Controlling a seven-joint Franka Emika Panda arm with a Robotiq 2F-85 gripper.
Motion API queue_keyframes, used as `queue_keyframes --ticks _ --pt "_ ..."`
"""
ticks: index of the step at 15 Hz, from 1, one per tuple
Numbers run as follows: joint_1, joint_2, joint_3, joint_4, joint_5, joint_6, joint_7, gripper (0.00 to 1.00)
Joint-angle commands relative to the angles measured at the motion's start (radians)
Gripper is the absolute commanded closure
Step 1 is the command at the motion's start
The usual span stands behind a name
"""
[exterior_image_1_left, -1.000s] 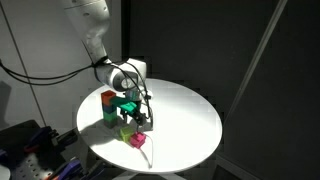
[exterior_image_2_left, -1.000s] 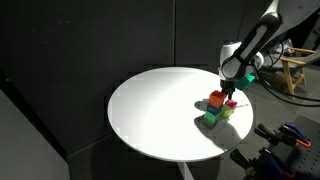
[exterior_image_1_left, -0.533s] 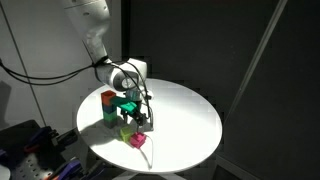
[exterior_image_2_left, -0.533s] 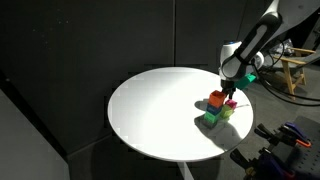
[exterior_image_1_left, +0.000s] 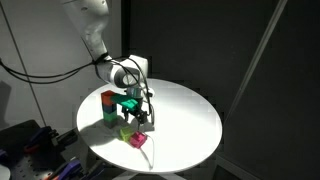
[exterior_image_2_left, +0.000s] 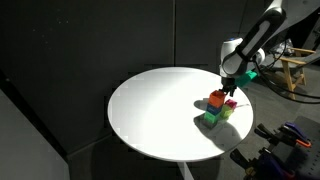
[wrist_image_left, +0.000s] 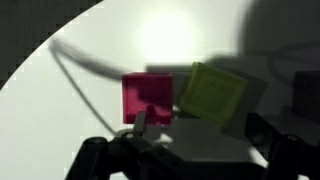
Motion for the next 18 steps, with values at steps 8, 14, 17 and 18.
queue_keyframes --ticks 8,14,17,18 --pt "0.04 -0.083 -0.015 -0.02 -0.057 -0.079 0.089 0.0" --pt "0.06 -0.145 -0.025 -0.033 -0.111 -0.132 0.161 0.0" --pt "0.06 -0.183 -0.023 -0.045 -0.134 -0.151 0.187 0.0" --pt "0.059 -0.196 -0.021 -0.048 -0.14 -0.157 0.194 0.0"
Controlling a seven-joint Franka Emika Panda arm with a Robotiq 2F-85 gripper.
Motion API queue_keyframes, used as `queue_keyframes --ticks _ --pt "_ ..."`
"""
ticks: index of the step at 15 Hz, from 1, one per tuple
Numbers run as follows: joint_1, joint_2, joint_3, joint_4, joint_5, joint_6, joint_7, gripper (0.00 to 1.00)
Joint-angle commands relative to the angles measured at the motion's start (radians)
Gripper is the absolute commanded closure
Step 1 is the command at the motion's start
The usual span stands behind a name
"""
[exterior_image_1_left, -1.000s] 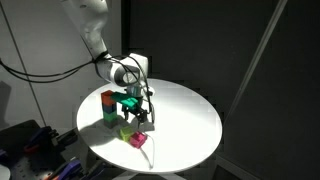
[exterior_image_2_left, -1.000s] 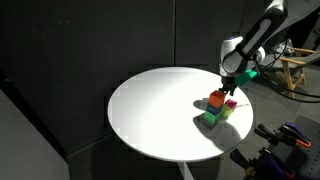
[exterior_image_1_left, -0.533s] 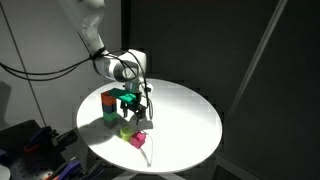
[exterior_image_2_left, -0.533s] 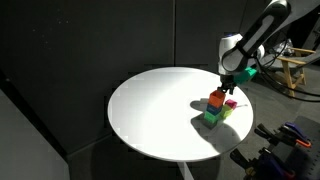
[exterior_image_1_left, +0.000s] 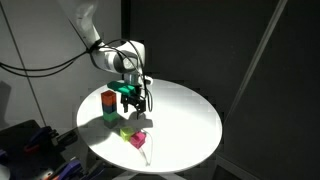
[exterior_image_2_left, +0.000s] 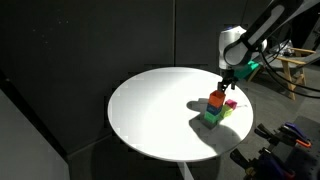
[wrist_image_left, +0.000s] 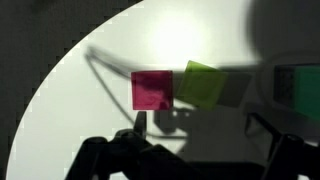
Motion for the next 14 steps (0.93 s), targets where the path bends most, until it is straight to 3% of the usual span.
queue_keyframes --ticks 1,14 --pt "0.011 -0.081 -0.008 -0.039 -0.045 -0.034 0.051 0.0" --pt "-0.02 -0.363 0.039 -0.2 0.008 0.001 -0.042 0.0"
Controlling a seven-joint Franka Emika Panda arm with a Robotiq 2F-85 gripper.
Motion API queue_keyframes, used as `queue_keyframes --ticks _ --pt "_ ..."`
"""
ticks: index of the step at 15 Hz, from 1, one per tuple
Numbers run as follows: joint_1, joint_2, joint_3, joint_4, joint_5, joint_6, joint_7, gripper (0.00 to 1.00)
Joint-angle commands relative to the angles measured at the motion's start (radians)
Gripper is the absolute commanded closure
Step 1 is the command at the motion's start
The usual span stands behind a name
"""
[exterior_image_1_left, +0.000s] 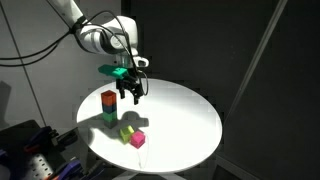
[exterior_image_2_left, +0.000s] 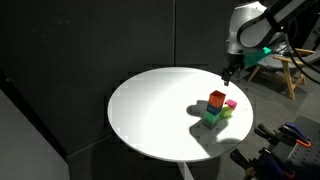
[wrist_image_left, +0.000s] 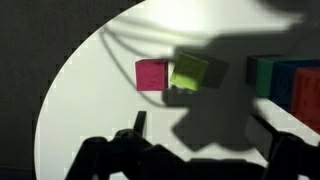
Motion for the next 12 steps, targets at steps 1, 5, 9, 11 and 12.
queue_keyframes --ticks 1,5,9,11,12 --pt "-0.018 -0.113 0.027 -0.078 0.033 0.027 -0.064 0.0" --pt "-0.01 -0.175 0.043 -0.123 0.088 0.065 -0.132 0.0" --pt "0.006 -0.209 0.059 -0.158 0.18 0.1 -0.216 0.0" --pt "0.013 -0.218 0.068 -0.172 0.213 0.108 -0.24 0.0" --pt "0.015 -0.221 0.072 -0.176 0.222 0.11 -0.247 0.0"
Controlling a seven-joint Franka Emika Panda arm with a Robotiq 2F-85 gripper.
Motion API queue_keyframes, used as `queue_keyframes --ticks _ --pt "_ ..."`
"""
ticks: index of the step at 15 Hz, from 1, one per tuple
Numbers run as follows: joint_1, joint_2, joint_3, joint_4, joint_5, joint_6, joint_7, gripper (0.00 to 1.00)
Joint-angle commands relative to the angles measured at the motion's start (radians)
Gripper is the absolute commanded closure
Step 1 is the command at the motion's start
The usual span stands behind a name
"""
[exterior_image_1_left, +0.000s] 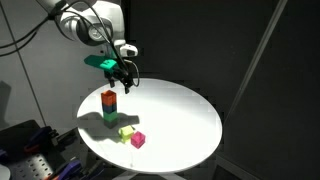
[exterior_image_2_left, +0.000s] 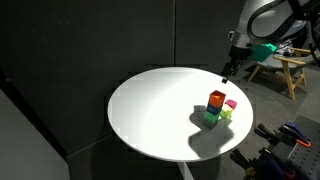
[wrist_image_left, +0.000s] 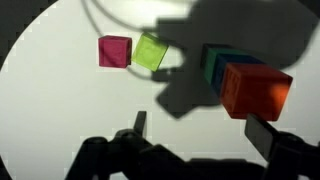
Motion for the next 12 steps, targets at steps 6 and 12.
queue_keyframes --ticks 6,12 --pt "0.004 -0.033 0.022 -0.035 0.017 -0.016 -0.015 0.0" --pt "0.004 -0.004 0.022 -0.027 0.019 -0.002 -0.014 0.0"
